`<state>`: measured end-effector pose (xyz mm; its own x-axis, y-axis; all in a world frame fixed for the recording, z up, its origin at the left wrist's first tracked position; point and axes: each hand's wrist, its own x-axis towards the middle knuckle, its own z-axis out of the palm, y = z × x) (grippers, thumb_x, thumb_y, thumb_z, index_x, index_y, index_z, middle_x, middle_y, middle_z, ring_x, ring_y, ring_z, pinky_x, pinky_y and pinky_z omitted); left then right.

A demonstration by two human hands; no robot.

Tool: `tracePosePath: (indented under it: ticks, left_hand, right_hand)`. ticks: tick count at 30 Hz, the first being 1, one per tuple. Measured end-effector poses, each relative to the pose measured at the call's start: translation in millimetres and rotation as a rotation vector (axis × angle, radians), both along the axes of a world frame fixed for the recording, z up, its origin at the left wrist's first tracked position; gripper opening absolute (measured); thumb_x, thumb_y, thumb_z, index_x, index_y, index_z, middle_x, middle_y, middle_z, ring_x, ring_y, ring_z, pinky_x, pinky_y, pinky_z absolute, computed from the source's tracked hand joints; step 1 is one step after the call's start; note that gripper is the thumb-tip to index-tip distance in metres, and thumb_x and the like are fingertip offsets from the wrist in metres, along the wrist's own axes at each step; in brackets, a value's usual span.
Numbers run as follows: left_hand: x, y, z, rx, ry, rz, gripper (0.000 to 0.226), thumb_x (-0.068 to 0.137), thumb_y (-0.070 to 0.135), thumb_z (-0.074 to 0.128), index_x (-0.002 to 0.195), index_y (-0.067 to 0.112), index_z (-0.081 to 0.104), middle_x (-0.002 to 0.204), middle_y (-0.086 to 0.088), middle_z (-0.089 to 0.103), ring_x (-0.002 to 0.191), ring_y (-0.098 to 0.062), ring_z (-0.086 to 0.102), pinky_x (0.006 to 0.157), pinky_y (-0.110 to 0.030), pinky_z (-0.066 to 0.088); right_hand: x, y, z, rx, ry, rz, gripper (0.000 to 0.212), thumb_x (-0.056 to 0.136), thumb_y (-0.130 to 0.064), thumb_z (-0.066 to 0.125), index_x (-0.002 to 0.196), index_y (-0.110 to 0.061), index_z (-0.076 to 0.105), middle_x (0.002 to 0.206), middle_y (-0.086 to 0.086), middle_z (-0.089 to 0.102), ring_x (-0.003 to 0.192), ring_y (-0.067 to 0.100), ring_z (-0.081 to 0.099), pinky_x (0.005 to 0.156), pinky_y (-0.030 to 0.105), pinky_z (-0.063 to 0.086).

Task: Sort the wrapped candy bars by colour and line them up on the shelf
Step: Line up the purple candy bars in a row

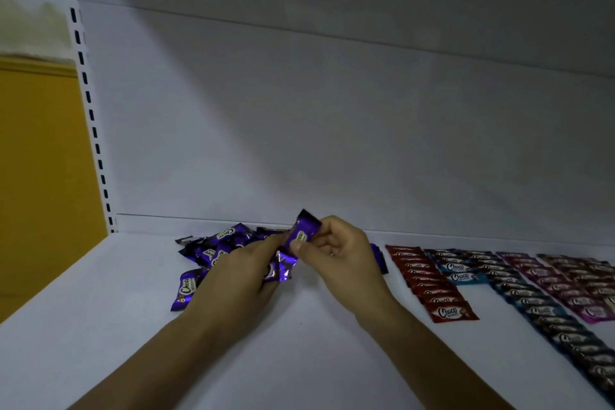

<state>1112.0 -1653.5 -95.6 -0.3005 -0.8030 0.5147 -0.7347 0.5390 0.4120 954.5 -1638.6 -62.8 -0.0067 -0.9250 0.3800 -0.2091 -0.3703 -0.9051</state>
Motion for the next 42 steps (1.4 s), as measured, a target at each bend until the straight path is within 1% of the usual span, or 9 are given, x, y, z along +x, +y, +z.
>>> tracePosePath:
  ticks: [3, 8, 14, 18, 23, 29, 32, 39, 42]
  left_hand:
    - [2, 1, 1, -0.022, -0.022, 0.019, 0.039, 0.083, 0.010, 0.064, 0.120, 0.025, 0.065, 0.113, 0.008, 0.068, 0.102, -0.017, 0.063, 0.081, -0.028, 0.047]
    - [2, -2, 0, -0.025, -0.025, 0.035, 0.036, 0.083, 0.010, 0.065, 0.117, 0.023, 0.067, 0.112, 0.007, 0.068, 0.102, -0.017, 0.063, 0.077, -0.022, 0.041]
    - [-2, 0, -2, 0.006, -0.044, 0.035, 0.036, 0.084, 0.014, 0.063, 0.119, 0.026, 0.065, 0.115, 0.010, 0.067, 0.106, -0.014, 0.061, 0.084, -0.023, 0.042]
    - [-5, 2, -3, 0.018, 0.003, 0.011, 0.034, 0.084, 0.012, 0.065, 0.115, 0.025, 0.067, 0.111, 0.011, 0.069, 0.103, -0.011, 0.063, 0.077, -0.014, 0.035]
    - [-12, 6, -7, 0.027, 0.007, -0.061, 0.030, 0.085, 0.012, 0.066, 0.113, 0.023, 0.069, 0.111, 0.011, 0.069, 0.103, -0.008, 0.062, 0.078, 0.003, 0.029]
    - [-9, 6, -6, 0.041, 0.003, -0.074, 0.031, 0.083, 0.013, 0.068, 0.111, 0.026, 0.069, 0.108, 0.014, 0.069, 0.100, -0.005, 0.063, 0.079, 0.002, 0.031]
    - [-10, 4, -8, 0.034, -0.006, -0.081, 0.030, 0.084, 0.015, 0.067, 0.111, 0.028, 0.069, 0.109, 0.014, 0.069, 0.101, -0.005, 0.062, 0.079, 0.004, 0.029]
    - [-14, 2, -9, 0.042, 0.007, -0.075, 0.032, 0.087, 0.016, 0.063, 0.116, 0.029, 0.066, 0.113, 0.016, 0.067, 0.104, -0.001, 0.059, 0.078, 0.005, 0.028]
    - [-17, 3, -11, 0.085, 0.129, -0.080, 0.025, 0.087, 0.016, 0.065, 0.108, 0.028, 0.070, 0.097, 0.027, 0.065, 0.087, 0.012, 0.057, 0.072, 0.004, 0.034]
  right_hand:
    - [-13, -1, 14, 0.040, 0.067, -0.033, 0.018, 0.081, -0.009, 0.072, 0.073, -0.020, 0.059, 0.066, -0.001, 0.066, 0.059, 0.011, 0.061, 0.060, 0.024, 0.048]
    - [-54, 1, 18, -0.366, 0.966, -0.338, 0.006, 0.086, -0.026, 0.067, 0.089, -0.025, 0.073, 0.066, -0.007, 0.062, 0.059, 0.012, 0.055, 0.060, 0.023, 0.037]
    - [-69, 2, -16, -0.099, 0.375, -0.148, 0.017, 0.088, -0.013, 0.062, 0.085, -0.029, 0.067, 0.079, -0.012, 0.069, 0.074, -0.001, 0.064, 0.065, 0.011, 0.047]
    - [-75, -9, -18, -0.048, 0.270, -0.240, 0.024, 0.083, -0.011, 0.070, 0.084, -0.029, 0.055, 0.071, -0.011, 0.067, 0.063, -0.003, 0.063, 0.054, 0.010, 0.046]
    - [-85, -14, -16, 0.036, 0.357, -0.269, 0.016, 0.083, -0.012, 0.071, 0.083, -0.026, 0.063, 0.078, -0.007, 0.070, 0.069, 0.005, 0.065, 0.058, 0.013, 0.046]
    - [-97, -15, -21, 0.109, 0.707, -0.265, 0.011, 0.077, -0.022, 0.077, 0.086, -0.028, 0.074, 0.085, -0.012, 0.067, 0.085, 0.007, 0.058, 0.078, 0.018, 0.040]
    - [-98, -20, -24, 0.055, 0.903, -0.370, 0.010, 0.082, -0.033, 0.071, 0.092, -0.036, 0.072, 0.091, -0.014, 0.060, 0.099, 0.011, 0.051, 0.081, 0.025, 0.024]
    - [-99, -27, -30, 0.005, 0.992, -0.434, 0.016, 0.088, -0.035, 0.063, 0.102, -0.037, 0.069, 0.108, -0.009, 0.060, 0.109, 0.016, 0.045, 0.080, 0.028, 0.019]
    - [-102, -28, -34, -0.083, 0.963, -0.490, 0.021, 0.088, -0.036, 0.061, 0.109, -0.035, 0.065, 0.107, -0.009, 0.061, 0.107, 0.014, 0.047, 0.087, 0.029, 0.023]
